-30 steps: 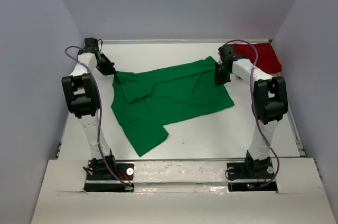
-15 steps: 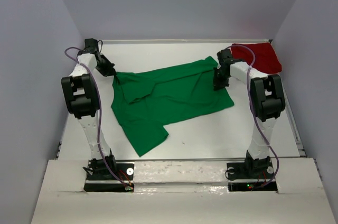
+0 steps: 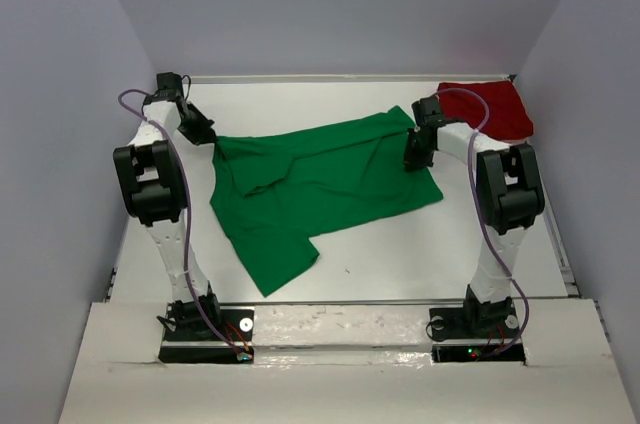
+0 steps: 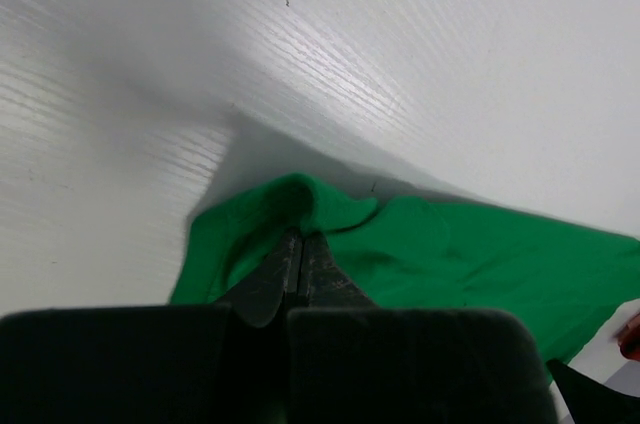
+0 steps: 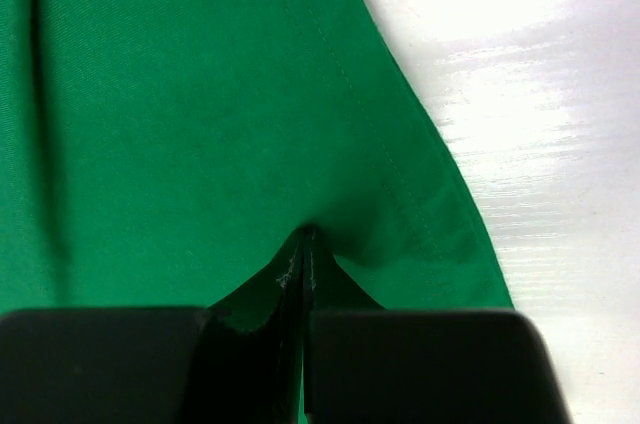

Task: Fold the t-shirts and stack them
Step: Fold the tshirt

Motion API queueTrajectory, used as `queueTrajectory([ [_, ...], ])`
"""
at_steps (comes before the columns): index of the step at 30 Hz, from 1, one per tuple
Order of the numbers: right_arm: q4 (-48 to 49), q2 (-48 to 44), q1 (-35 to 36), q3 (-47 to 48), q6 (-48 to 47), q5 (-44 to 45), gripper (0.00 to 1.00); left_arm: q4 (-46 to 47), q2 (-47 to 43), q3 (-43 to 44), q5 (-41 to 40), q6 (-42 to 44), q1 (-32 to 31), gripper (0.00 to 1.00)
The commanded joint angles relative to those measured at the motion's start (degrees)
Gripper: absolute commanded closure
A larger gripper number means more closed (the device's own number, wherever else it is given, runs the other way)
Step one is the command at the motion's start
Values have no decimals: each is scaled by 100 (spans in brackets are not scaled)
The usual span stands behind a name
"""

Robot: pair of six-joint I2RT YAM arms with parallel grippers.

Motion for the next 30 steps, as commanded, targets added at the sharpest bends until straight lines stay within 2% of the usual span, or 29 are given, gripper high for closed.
queueTrajectory([
  [1,-129,212,-65,-431,222,198,100,-159,-291,78,-42,4,245,100],
  [6,-120,-25,-249,-632,292,-38,100,-203,-291,122,-7,-5,526,100],
  [18,-94,-237,-434,-914,257,-364,100,-300,-10,385,204,118,597,100],
  [24,82,-360,-434,-731,-155,-567,100,121,-123,113,1021,302,510,100],
  [26,38,-342,-434,-581,-392,-602,100,52,-193,157,742,381,396,100],
  [28,-6,-377,-434,-336,-533,-829,100,-88,-377,323,-1,487,160,100],
  [30,-15,-491,-382,-203,-604,-866,100,-98,-579,394,-304,522,9,100],
])
